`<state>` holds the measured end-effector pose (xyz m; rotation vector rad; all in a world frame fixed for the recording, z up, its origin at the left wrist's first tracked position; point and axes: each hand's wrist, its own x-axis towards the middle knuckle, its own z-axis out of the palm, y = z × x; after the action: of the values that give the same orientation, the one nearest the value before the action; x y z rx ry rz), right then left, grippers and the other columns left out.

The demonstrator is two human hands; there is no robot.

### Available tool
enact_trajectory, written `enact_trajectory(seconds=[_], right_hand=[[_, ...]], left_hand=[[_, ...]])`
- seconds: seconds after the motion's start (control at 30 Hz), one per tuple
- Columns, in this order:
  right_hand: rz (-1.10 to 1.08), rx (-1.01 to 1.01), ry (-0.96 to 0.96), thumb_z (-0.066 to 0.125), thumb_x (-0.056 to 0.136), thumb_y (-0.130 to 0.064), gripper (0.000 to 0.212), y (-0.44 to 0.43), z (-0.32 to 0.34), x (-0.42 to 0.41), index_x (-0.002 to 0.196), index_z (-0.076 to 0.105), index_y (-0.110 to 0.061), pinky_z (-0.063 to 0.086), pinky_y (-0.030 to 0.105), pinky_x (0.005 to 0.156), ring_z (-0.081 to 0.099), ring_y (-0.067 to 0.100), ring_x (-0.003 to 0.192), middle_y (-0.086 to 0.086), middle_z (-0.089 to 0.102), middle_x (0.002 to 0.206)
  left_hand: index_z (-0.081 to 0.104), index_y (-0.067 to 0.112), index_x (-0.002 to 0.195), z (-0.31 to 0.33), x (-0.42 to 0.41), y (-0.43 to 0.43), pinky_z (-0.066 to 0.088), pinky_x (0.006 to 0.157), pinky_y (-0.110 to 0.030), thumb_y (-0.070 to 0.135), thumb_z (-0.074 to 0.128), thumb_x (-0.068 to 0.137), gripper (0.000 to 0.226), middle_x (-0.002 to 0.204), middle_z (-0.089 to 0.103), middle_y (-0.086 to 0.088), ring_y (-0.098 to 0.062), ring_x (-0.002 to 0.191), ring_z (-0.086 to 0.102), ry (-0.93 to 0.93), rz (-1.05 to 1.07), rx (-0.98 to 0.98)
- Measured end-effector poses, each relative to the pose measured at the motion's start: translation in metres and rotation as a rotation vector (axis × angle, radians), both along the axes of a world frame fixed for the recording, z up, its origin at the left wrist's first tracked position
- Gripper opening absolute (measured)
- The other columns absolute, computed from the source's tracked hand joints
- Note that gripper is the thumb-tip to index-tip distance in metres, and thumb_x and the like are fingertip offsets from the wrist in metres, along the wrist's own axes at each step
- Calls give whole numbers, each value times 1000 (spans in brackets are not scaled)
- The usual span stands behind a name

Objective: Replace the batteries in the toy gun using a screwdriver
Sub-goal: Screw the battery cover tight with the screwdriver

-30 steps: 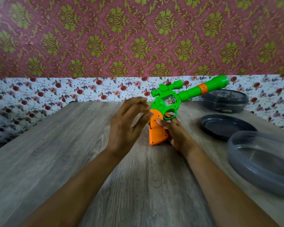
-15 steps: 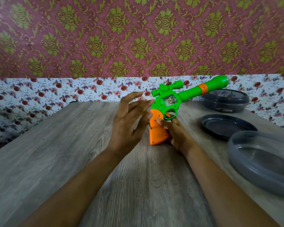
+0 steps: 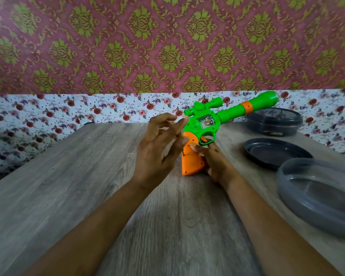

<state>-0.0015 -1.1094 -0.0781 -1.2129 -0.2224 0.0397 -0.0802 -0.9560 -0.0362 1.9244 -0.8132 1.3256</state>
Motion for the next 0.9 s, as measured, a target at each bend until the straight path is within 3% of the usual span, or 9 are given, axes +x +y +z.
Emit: enact_trajectory(seconds=[0.1, 0.23, 0.37, 0.47, 0.57, 0.63, 0.7, 0.8, 0.9], right_hand=[[-7, -1, 16, 58, 86, -6, 47, 0, 0, 0, 131, 46, -16, 57, 30, 60, 64, 14, 90, 5, 64, 112], [-18, -18, 18, 58, 87, -6, 45, 0, 1, -1, 129, 46, -17, 58, 29, 59, 63, 15, 90, 6, 62, 115], [-4, 13, 7, 56, 87, -3, 45, 0, 1, -1, 129, 46, -14, 59, 31, 62, 63, 16, 89, 9, 60, 115], [1, 2, 11, 58, 86, -6, 50, 0, -1, 1, 133, 44, -14, 58, 36, 69, 63, 22, 98, 10, 60, 122], [4, 2, -2, 58, 86, -6, 51, 0, -3, 2, 134, 44, -14, 56, 36, 71, 62, 25, 103, 11, 60, 124], [16, 5, -14, 57, 86, -5, 50, 0, -3, 2, 134, 44, -12, 57, 34, 67, 63, 22, 99, 11, 61, 121], [19, 2, -11, 56, 87, -5, 50, 0, -2, 2, 134, 44, -12, 59, 33, 66, 63, 21, 97, 11, 60, 121], [0, -4, 9, 57, 87, -5, 50, -1, -1, 2, 134, 43, -13, 58, 35, 69, 62, 20, 95, 10, 60, 121], [-5, -14, 0, 57, 87, -6, 50, -1, 0, 1, 134, 44, -15, 57, 33, 68, 62, 17, 94, 8, 60, 119]], left_hand=[[63, 8, 119, 0, 0, 0, 41, 74, -11, 9, 56, 90, 29, 99, 55, -13, 2, 92, 45, -26, 17, -4], [60, 9, 121, 1, 2, 2, 48, 84, -25, -11, 52, 87, 41, 113, 61, -1, -13, 105, 56, -37, 18, 10], [60, 8, 121, 3, -1, 2, 41, 92, -21, -7, 54, 87, 37, 116, 59, 6, -12, 111, 56, -28, 42, 20], [60, 10, 123, 1, 0, 0, 44, 96, -26, 7, 54, 91, 33, 125, 56, 3, -10, 119, 52, -19, 14, 63], [63, 18, 116, -2, 1, -3, 48, 86, -28, 25, 54, 92, 26, 117, 55, -2, -11, 110, 52, -12, -19, 40], [60, 21, 106, -3, 0, -3, 49, 74, -33, 21, 55, 92, 15, 100, 61, -7, -12, 95, 56, -43, -17, 37], [53, 21, 107, -3, 0, -2, 50, 71, -37, 17, 52, 92, 16, 98, 65, -6, -15, 90, 59, -34, 3, 25], [46, 19, 127, -2, 1, 0, 52, 85, -36, 13, 46, 94, 34, 119, 63, -1, -16, 105, 61, 44, 4, -10], [49, 11, 132, -4, 2, 0, 45, 100, -34, 11, 41, 95, 38, 135, 54, -5, -13, 125, 50, 79, 6, 8]])
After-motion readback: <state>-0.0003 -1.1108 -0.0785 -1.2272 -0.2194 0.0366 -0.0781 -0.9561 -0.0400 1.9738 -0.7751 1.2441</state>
